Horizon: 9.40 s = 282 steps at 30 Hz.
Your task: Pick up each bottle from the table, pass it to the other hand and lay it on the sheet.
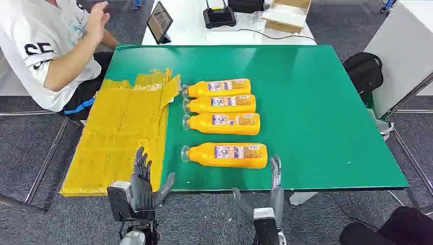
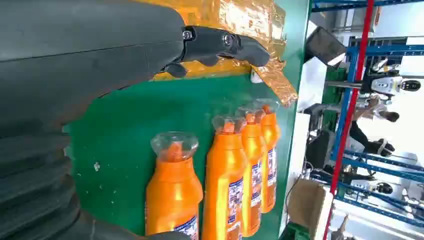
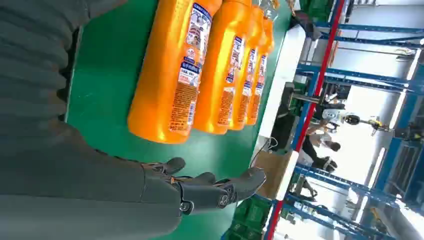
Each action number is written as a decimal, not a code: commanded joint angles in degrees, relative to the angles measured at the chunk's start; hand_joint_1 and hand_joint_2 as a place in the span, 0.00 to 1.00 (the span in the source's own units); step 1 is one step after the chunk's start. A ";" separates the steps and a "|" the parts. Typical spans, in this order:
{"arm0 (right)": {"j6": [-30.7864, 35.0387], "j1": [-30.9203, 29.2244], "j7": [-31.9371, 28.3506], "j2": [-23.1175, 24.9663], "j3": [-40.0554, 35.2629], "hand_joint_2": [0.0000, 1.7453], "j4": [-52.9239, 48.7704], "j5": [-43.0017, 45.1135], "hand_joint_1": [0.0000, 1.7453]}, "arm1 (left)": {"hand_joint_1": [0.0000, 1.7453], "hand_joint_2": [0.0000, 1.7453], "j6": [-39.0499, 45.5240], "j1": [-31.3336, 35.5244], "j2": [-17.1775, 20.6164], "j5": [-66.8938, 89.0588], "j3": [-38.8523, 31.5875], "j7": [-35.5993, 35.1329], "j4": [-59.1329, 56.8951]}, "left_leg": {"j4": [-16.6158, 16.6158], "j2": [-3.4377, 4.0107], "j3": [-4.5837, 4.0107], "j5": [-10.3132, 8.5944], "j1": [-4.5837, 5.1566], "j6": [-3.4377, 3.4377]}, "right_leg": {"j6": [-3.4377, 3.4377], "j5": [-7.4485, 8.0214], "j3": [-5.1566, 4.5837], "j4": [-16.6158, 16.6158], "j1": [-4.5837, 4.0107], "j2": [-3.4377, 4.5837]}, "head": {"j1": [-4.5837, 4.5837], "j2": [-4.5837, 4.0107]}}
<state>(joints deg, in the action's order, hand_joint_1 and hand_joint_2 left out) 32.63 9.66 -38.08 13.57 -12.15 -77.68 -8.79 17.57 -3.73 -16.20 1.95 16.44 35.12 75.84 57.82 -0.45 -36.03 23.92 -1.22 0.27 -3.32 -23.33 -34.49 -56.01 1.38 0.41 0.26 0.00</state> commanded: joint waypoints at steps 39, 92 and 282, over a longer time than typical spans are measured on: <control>-13.47 -31.74 29.22 -11.88 0.18 1.00 16.24 -28.11 0.00 | 0.00 1.00 1.14 4.09 0.06 7.69 -3.26 1.92 0.24 | -0.03 0.04 0.33 -0.06 0.00 -0.20 | 0.12 0.02 0.38 0.07 -0.05 -0.04 | -0.02 0.00; -31.00 -35.01 35.49 -19.88 -21.76 1.00 23.92 -26.64 0.00 | 0.00 1.00 -1.01 4.78 -0.11 7.96 -4.67 -0.54 -5.96 | -0.04 0.02 0.29 -0.06 0.02 -0.19 | 0.11 0.00 0.34 0.06 -0.03 -0.06 | -0.02 0.00; -17.15 -19.10 9.47 -1.36 -20.03 0.00 14.00 -13.98 0.00 | 1.00 1.00 7.27 13.68 -0.22 2.65 -7.21 4.88 -5.05 | 0.00 -0.03 0.38 -0.05 0.00 -0.20 | 0.10 -0.03 0.44 0.03 -0.03 -0.11 | 0.00 0.00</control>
<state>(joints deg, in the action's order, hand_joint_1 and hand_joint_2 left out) 14.75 -8.32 -27.67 13.25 -32.65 -64.43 -23.80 21.12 4.37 -16.41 2.71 14.71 39.65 76.17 57.84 -0.49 -35.90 23.79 -1.19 0.14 -3.38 -23.29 -34.32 -56.04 1.41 0.37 0.26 0.00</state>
